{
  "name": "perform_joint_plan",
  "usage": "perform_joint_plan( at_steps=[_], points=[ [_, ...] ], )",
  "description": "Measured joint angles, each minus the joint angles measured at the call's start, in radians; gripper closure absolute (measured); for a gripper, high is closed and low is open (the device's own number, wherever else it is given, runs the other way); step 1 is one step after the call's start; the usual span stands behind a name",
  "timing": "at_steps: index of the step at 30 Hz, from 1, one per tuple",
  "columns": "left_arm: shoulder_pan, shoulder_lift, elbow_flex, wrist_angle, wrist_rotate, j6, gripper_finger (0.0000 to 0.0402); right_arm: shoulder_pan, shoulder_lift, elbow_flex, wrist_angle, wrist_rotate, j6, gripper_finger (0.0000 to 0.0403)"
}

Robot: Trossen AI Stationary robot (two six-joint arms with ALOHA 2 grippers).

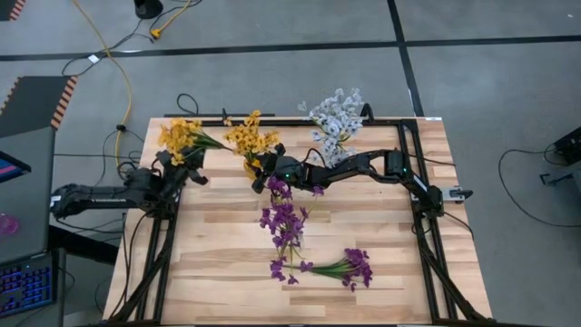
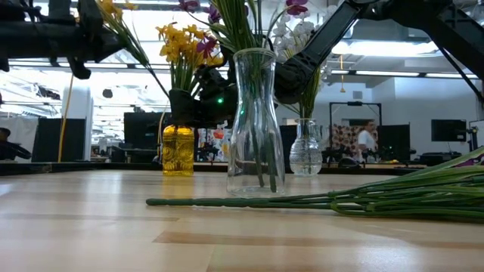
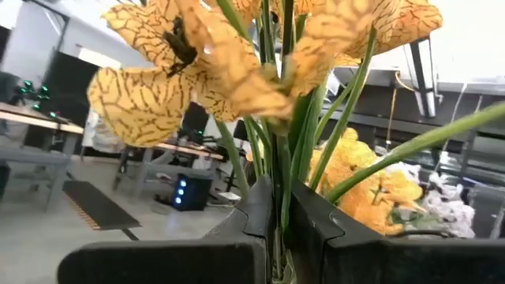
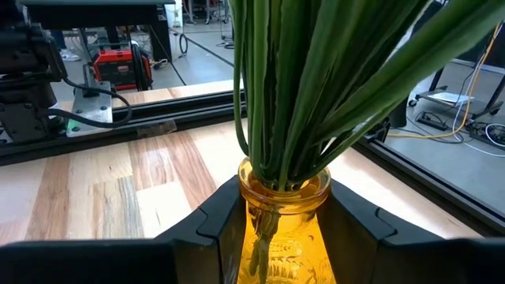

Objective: Sort flowers into vase by color
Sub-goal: Put the yellow flowers into the yellow vase

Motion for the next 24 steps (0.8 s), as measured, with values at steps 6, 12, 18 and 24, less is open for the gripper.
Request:
perform_joint_plan(
  at_steps=[6, 12, 18, 24],
  points=[
    [0.008, 0.0, 0.0, -0.037, 0.015, -0.03, 0.0391, 0.003, 0.0, 0.0, 0.0, 0.0, 0.0, 0.0234],
    [0.008, 0.0, -0.001, -0.089, 0.018, -0.07, 0.0391, 0.006, 0.0, 0.0, 0.0, 0.0, -0.001, 0.0234],
    [0.007, 0.007, -0.001, -0.086, 0.019, -0.071, 0.0391, 0.007, 0.0, 0.0, 0.0, 0.0, 0.0, 0.0234],
    [0.008, 0.031, -0.002, -0.08, 0.022, -0.067, 0.0391, 0.007, 0.0, 0.0, 0.0, 0.0, 0.003, 0.0234]
  ],
)
